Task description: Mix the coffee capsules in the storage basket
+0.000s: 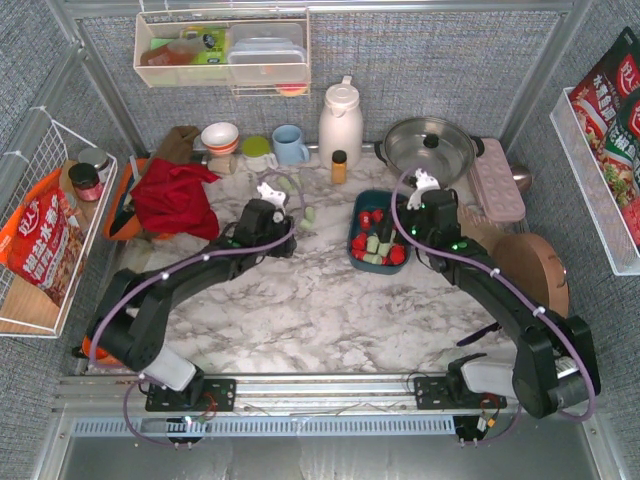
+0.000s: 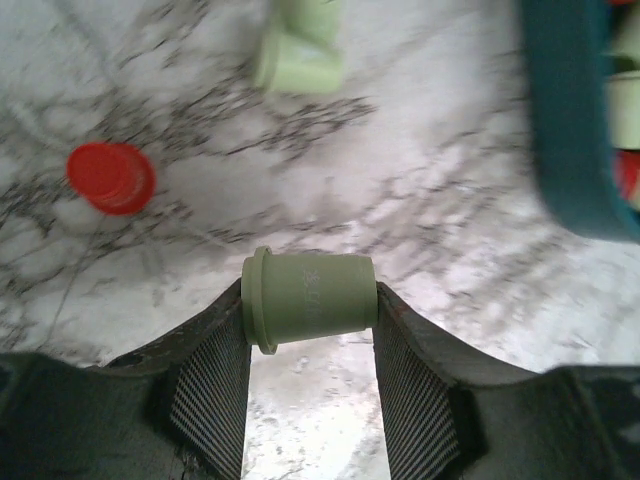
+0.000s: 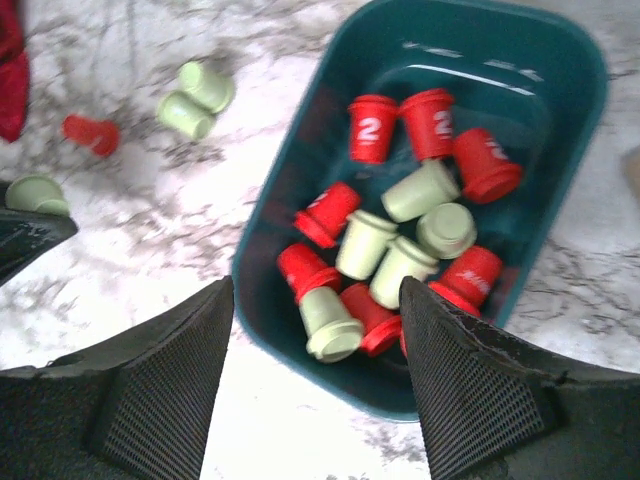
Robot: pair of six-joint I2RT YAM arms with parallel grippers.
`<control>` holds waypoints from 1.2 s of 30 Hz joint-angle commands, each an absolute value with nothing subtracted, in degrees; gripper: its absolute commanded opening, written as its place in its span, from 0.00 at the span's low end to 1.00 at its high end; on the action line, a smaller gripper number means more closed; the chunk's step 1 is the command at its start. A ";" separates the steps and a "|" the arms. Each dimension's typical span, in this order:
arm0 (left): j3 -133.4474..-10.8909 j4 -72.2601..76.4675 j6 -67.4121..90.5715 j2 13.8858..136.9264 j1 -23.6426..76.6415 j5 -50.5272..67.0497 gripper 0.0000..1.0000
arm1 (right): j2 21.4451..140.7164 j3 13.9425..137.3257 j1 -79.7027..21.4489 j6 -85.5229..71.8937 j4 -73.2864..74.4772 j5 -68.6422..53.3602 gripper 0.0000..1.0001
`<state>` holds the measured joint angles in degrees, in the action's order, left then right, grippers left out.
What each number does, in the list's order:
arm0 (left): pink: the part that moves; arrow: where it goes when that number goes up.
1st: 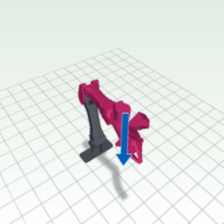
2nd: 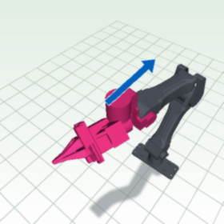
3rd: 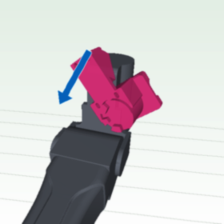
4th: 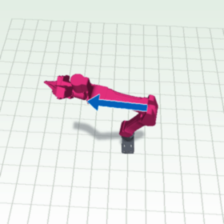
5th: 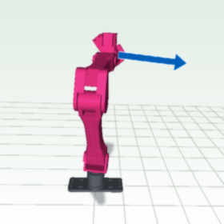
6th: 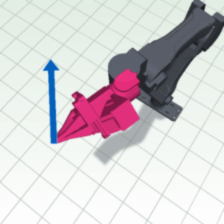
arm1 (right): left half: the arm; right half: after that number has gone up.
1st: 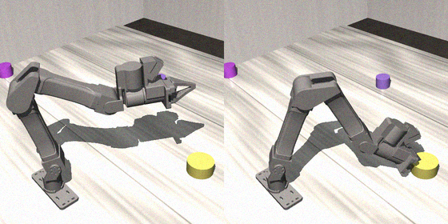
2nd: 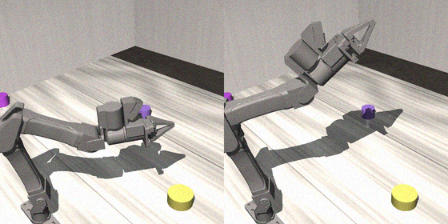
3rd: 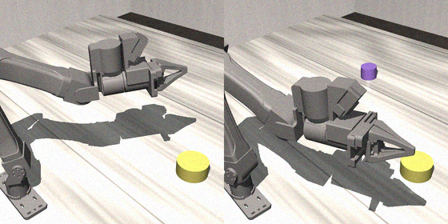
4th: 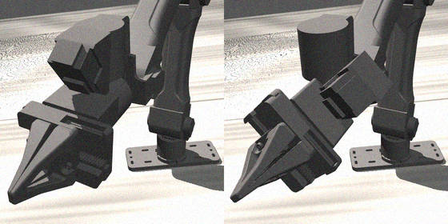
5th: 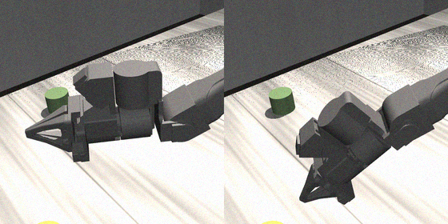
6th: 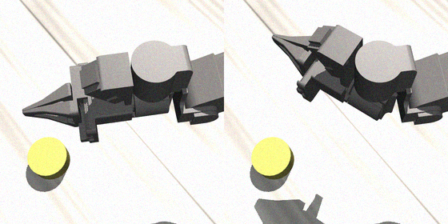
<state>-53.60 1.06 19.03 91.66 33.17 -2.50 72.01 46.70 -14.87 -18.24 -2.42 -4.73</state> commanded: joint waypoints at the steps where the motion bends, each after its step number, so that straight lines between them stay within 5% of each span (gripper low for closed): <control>1: -46.64 17.20 13.47 84.22 34.37 9.92 0.27 | 70.79 48.95 -16.69 -17.88 2.96 -12.53 0.71; 17: -29.80 51.64 -10.08 71.39 47.88 16.40 0.28 | 67.05 59.61 -28.78 -17.75 16.61 -21.15 0.64; 36: -28.20 54.21 -10.37 71.99 50.76 16.24 0.29 | 69.62 61.41 -36.77 -19.16 14.77 -19.12 0.52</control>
<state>-28.32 48.75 -10.50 71.99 50.15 14.17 70.30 60.51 -36.03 -19.14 15.66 -19.81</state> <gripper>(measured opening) 0.533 0.516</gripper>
